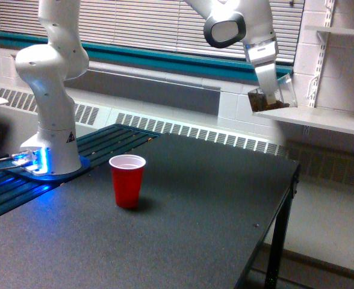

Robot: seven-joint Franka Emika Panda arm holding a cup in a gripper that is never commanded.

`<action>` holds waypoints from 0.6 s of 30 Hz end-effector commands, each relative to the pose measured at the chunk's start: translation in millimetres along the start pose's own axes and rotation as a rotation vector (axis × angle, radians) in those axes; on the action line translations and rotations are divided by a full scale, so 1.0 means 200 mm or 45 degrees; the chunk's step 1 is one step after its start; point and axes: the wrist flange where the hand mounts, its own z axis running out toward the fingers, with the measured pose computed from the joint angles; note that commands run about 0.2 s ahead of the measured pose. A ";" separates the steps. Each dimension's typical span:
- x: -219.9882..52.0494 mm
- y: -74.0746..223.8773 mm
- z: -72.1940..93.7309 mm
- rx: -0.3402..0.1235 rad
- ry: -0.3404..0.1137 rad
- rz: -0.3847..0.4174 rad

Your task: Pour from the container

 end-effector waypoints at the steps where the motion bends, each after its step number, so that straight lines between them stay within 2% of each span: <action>1: 0.22 0.39 -0.14 -0.047 0.093 0.168; 4: 0.22 0.49 -0.16 -0.070 0.110 0.210; 12: 0.44 0.82 -0.49 -0.054 0.264 0.366; 18: 0.44 0.86 -0.67 -0.026 0.329 0.355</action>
